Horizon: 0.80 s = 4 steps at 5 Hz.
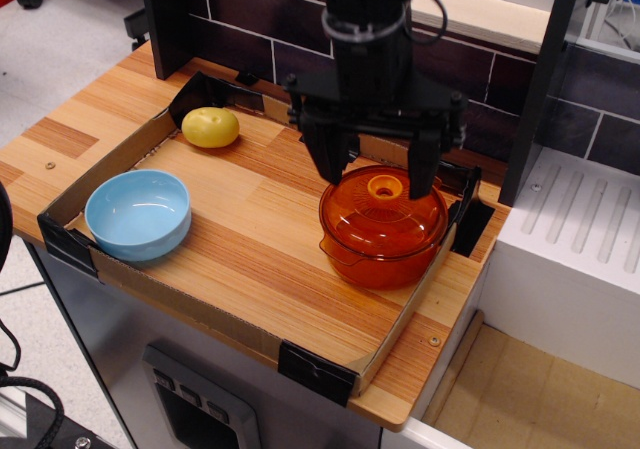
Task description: Take lid off pot
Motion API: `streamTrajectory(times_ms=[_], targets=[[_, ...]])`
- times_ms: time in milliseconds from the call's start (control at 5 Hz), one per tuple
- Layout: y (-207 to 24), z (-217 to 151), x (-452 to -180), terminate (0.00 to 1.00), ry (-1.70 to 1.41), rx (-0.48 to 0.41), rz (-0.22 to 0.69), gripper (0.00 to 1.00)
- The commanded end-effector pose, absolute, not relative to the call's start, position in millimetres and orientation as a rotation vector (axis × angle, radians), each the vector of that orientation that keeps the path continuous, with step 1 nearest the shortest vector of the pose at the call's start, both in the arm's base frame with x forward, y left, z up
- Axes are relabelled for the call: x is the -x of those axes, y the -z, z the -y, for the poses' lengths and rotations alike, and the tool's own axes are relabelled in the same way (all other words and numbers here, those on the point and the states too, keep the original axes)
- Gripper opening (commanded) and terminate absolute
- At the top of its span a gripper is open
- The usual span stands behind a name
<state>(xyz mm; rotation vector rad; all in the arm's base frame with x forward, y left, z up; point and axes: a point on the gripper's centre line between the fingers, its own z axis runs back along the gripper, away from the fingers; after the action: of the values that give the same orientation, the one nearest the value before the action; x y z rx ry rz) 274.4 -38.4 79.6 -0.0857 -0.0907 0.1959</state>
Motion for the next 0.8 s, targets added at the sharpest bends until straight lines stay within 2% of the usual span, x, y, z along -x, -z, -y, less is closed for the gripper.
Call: streamTrajectory(times_ms=[0,600], targets=[[-81,38,-289,0.00,-0.217,0.078,0.135,1.00],[-70,38,-300,0.00,-0.226,0.055,0.139,1.00]])
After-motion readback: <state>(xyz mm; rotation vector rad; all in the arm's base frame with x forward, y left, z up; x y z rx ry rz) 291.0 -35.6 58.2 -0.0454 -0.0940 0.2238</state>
